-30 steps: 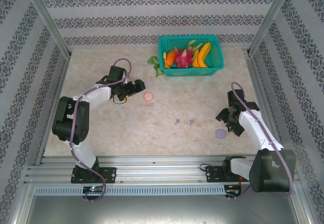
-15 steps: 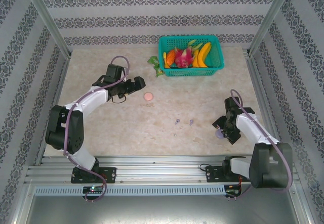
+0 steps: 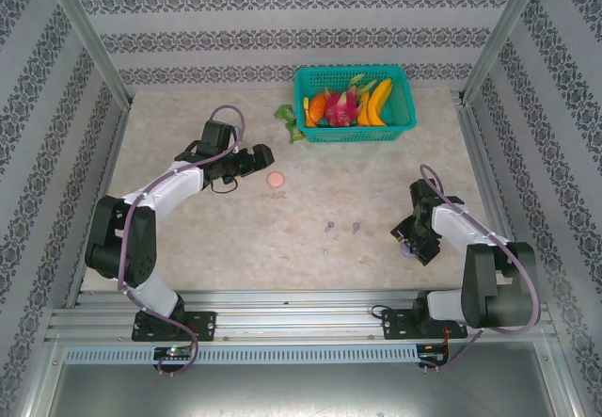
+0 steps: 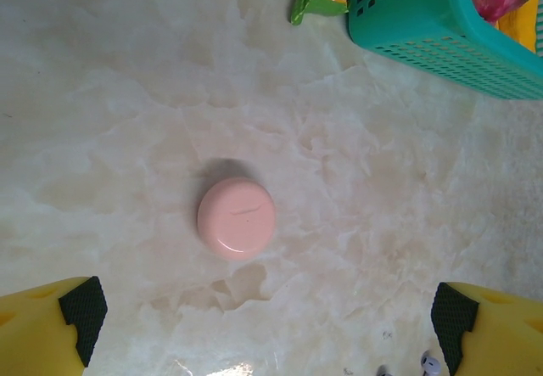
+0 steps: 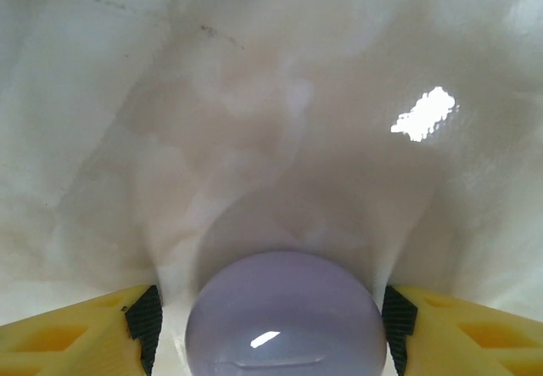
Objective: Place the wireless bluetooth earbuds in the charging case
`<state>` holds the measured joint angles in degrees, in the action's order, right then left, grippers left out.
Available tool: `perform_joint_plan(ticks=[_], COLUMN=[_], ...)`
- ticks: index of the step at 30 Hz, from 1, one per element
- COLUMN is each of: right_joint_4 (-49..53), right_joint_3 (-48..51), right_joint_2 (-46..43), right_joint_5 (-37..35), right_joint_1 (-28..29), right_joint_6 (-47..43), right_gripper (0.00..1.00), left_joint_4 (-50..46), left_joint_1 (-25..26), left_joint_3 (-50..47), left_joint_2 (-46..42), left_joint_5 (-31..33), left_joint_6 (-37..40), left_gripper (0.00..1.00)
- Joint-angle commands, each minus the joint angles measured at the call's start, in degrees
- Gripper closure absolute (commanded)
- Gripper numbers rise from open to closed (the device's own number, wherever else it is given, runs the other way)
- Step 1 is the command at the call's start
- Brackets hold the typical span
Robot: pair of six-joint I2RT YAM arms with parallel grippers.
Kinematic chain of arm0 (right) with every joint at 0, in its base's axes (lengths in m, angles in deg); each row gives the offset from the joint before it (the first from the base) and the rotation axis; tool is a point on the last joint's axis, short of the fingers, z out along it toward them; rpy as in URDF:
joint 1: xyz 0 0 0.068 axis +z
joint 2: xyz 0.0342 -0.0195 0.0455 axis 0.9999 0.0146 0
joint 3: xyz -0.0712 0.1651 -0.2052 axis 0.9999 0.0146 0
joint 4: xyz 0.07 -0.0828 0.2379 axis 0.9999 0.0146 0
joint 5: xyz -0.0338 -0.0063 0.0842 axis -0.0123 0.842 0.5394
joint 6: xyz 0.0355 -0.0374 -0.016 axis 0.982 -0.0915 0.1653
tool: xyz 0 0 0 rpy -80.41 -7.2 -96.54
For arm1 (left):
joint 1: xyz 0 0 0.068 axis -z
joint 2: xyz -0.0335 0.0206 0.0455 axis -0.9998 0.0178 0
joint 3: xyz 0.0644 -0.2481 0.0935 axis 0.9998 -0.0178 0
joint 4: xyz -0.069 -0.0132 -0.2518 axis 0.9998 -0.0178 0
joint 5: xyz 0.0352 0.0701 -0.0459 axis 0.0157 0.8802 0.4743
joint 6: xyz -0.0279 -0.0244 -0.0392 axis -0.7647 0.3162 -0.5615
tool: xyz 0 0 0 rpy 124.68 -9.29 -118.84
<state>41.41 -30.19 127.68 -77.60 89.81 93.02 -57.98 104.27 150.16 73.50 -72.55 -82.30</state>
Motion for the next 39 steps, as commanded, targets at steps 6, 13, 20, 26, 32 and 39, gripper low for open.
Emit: perform_joint_plan(ticks=[6, 13, 20, 26, 32, 39], right_joint_4=[-1.9, -3.5, -4.2, -1.9, -1.9, -5.3], right_joint_3=[-1.1, -0.4, -0.3, -4.6, -12.4, -23.9], right_joint_2=[2.7, 2.4, -2.6, -6.2, -3.5, 7.4], right_joint_5=[-1.5, -0.6, 1.7, 2.1, 1.0, 0.4], right_joint_1=[0.7, 0.8, 2.2, 7.9, 18.6, 29.4], right_joint_6=[-1.1, -2.6, -4.9, -6.9, -3.5, 2.9], right_gripper=[0.38, 0.53, 0.57, 0.60, 0.60, 0.59], left_joint_4=[1.2, 2.7, 5.6, 6.1, 9.0, 15.9], left_joint_1=[0.8, 0.8, -0.1, -1.6, -1.8, -1.9], left_joint_3=[0.3, -0.8, -5.7, -10.9, -13.6, -21.4], left_joint_2=[-1.4, -2.8, -8.2, -12.9, -14.1, -17.8], left_joint_5=[0.1, -0.6, 3.2, 7.2, 5.9, 10.5], left_joint_6=[0.5, 0.4, -3.1, -8.0, -8.7, -15.6], left_gripper=[0.00, 0.00, 0.00, 0.00, 0.00, 0.00])
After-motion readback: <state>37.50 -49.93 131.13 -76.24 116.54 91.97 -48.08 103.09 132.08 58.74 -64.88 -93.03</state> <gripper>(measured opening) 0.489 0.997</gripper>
